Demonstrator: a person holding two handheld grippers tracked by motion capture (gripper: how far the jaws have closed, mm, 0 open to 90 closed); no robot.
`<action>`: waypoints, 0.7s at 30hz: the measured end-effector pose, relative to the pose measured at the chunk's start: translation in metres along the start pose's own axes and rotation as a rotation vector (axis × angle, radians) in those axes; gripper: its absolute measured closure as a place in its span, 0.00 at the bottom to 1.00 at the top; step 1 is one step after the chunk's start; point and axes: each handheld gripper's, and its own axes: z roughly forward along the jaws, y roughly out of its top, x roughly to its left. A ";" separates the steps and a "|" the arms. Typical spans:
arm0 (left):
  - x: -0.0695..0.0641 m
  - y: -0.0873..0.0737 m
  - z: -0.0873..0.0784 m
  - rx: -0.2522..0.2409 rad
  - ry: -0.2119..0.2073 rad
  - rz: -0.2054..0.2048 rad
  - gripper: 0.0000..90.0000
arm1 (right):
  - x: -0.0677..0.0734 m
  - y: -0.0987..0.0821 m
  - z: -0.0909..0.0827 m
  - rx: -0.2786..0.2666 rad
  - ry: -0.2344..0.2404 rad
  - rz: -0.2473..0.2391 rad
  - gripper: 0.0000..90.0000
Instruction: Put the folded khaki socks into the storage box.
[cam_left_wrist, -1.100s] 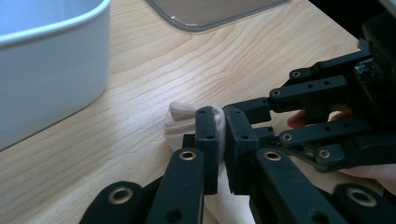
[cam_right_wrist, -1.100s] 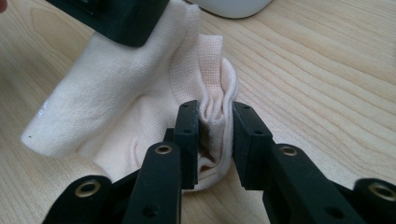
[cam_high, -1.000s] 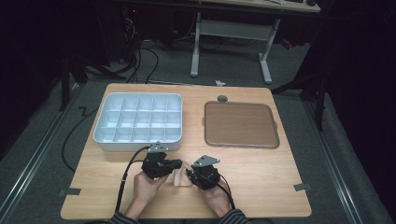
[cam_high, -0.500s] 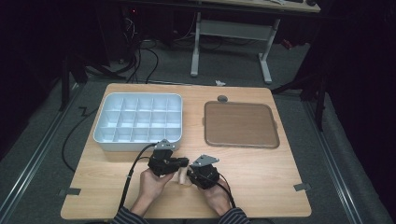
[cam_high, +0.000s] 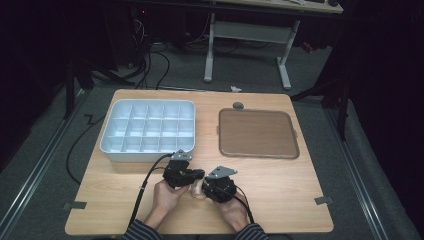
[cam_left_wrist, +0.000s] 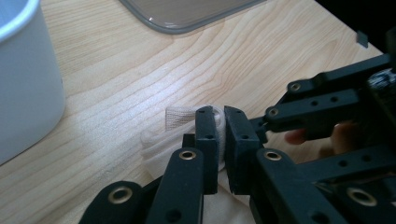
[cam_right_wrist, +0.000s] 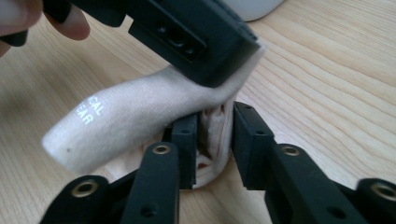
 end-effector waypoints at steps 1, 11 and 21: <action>0.000 0.000 0.001 0.007 0.004 0.004 0.95 | -0.002 -0.002 -0.004 -0.005 0.000 0.006 0.79; -0.003 -0.002 0.006 0.020 0.021 0.023 0.95 | 0.001 -0.013 -0.035 -0.062 0.017 0.022 0.80; -0.004 -0.002 0.009 0.026 0.036 0.040 0.95 | 0.024 -0.010 -0.048 -0.092 0.067 -0.037 0.74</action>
